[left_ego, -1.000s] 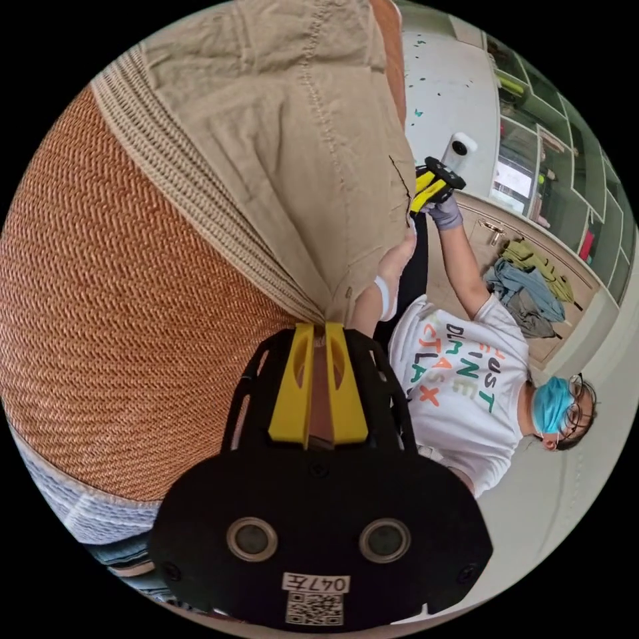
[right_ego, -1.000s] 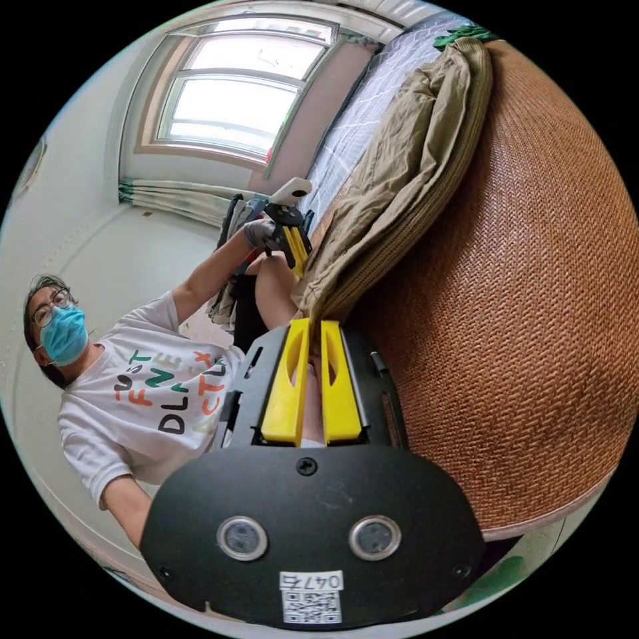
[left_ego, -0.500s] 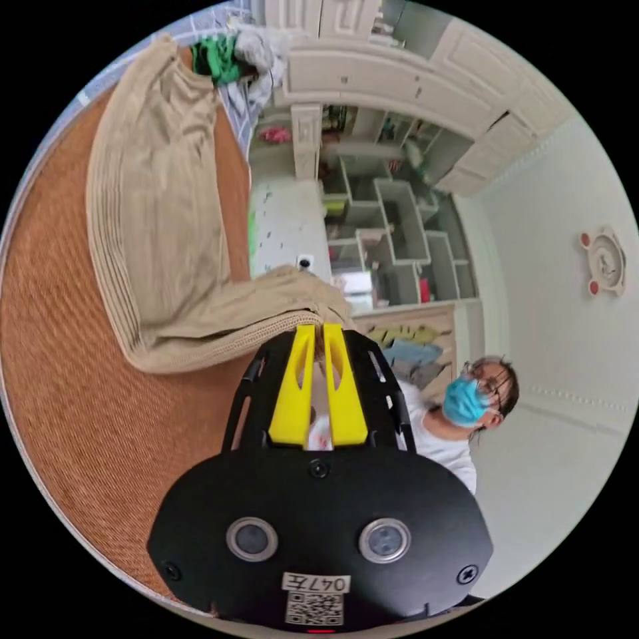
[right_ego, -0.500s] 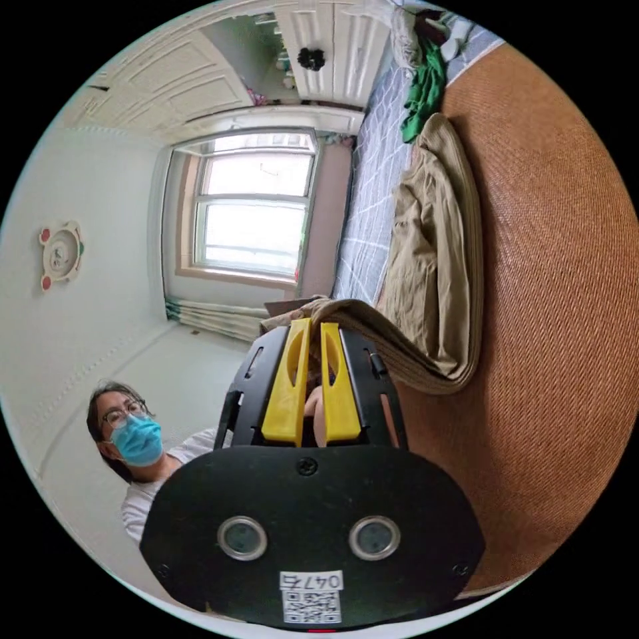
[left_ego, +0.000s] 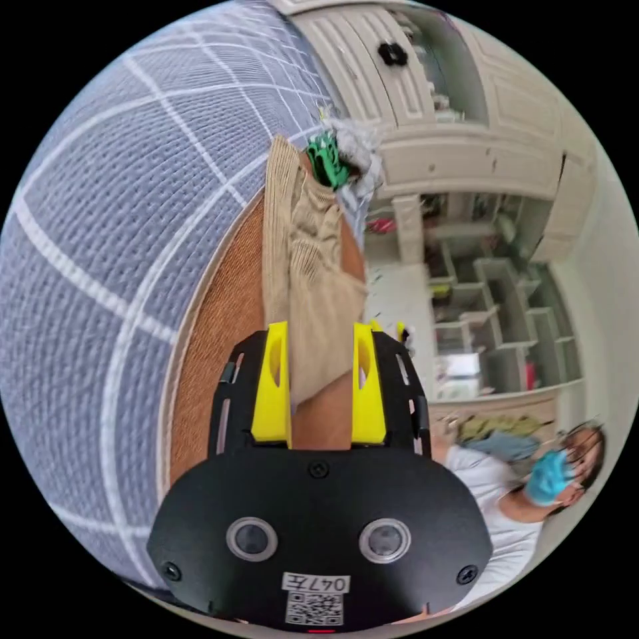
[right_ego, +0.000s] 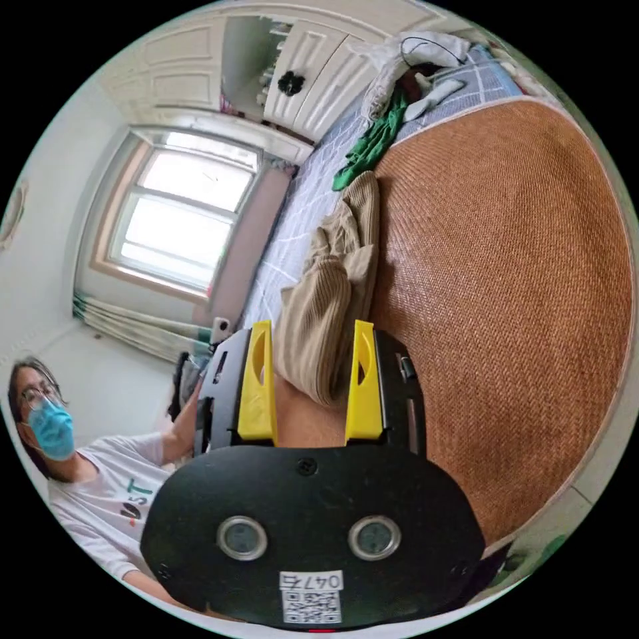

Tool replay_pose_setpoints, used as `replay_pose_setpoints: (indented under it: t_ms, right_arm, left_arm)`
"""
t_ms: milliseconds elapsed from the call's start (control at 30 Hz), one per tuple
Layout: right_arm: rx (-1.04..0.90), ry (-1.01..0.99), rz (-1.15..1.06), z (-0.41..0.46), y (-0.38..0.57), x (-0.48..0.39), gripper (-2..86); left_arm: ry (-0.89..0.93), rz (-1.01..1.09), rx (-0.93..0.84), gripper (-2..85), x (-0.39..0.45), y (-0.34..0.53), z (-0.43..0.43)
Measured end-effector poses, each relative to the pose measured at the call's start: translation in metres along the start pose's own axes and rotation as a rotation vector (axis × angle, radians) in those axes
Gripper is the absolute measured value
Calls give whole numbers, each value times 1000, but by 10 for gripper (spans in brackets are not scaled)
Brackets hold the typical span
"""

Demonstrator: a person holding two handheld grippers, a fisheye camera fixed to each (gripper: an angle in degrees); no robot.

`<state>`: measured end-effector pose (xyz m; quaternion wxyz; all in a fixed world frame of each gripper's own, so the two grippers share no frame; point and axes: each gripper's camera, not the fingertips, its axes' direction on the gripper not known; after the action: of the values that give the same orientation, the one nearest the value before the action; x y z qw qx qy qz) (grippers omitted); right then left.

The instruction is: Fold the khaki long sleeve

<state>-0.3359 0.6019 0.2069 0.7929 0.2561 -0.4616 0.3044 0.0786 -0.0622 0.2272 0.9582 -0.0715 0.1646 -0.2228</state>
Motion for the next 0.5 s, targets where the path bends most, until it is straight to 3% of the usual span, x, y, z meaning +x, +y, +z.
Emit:
replay_pose_setpoints:
  t_ms: [167,267,367,500]
  right_arm:
    - [-167,22,-128,47,11,-10,63]
    - [-194,38,-80,52,1,-8,15]
    - [-189,-41,-16,30,-1,-8,9]
    - [-287,-103,-98,-7,29,-48,8]
  left_arm:
    - [-69,35,-105,115,6,13,40]
    - [-89,43,-135,77,3,17,55]
    - [30,23,-134,51,-5,27,38]
    - [142,69,-216,40,22,67,12]
